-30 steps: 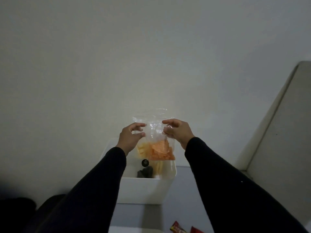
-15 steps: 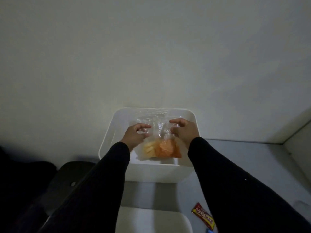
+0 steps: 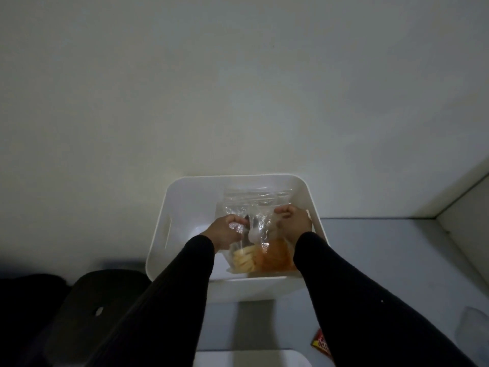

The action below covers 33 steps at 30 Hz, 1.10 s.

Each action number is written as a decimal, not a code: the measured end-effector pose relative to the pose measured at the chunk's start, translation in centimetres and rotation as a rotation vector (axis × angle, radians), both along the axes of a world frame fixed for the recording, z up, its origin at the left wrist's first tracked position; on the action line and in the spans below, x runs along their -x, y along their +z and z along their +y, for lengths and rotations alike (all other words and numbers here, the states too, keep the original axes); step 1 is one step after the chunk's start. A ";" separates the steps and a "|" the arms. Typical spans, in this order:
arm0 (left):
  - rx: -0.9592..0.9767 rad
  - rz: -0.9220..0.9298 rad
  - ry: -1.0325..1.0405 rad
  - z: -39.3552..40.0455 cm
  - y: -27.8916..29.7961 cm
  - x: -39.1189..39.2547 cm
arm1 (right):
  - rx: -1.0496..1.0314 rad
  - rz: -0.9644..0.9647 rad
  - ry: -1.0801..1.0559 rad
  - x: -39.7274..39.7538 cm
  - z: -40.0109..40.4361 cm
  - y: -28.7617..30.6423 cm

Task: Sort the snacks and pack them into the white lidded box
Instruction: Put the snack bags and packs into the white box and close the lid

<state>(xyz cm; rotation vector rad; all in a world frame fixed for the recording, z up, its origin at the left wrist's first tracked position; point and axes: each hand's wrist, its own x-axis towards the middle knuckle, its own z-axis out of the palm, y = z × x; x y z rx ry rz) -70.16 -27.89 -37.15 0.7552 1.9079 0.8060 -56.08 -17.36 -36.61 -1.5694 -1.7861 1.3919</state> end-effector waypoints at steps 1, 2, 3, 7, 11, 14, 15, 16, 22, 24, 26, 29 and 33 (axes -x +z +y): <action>0.005 0.030 -0.015 0.1 0.1 -0.1 | -0.018 -0.052 0.030 0.1 -0.1 0.2; 0.016 0.080 -0.043 0.2 0.4 -0.2 | -0.040 -0.113 0.070 0.1 -0.2 0.4; 0.038 0.155 -0.085 0.2 0.7 -0.4 | -0.066 -0.185 0.111 0.1 -0.4 0.8; 0.190 0.434 -0.257 -0.1 2.4 -1.2 | -0.309 -0.596 0.343 -0.1 -1.9 2.7; 0.290 0.634 -0.310 -1.1 4.8 -2.3 | -0.460 -0.855 0.496 -0.6 -3.6 5.5; 0.297 0.742 -0.306 -2.1 7.0 -3.3 | -0.511 -0.914 0.540 -1.1 -4.8 8.1; 0.291 0.774 -0.298 -2.4 7.9 -3.7 | -0.524 -0.918 0.547 -1.3 -5.1 8.9; 0.282 0.807 -0.294 -2.7 8.7 -4.1 | -0.534 -0.916 0.549 -1.5 -5.4 9.7; 0.236 0.969 -0.317 -3.8 13.8 -7.1 | -0.588 -0.901 0.550 -3.8 -7.0 14.6; 0.210 1.007 -0.306 -4.1 15.6 -8.4 | -0.606 -0.901 0.553 -5.2 -7.2 16.3; 0.171 1.024 -0.285 -4.2 17.5 -10.0 | -0.629 -0.902 0.550 -6.7 -7.2 18.0; 0.112 1.061 -0.241 -4.3 20.0 -12.6 | -0.682 -0.883 0.532 -9.5 -7.1 20.4; 0.084 1.096 -0.208 -3.8 21.5 -17.5 | -0.733 -0.883 0.512 -15.4 -6.6 22.4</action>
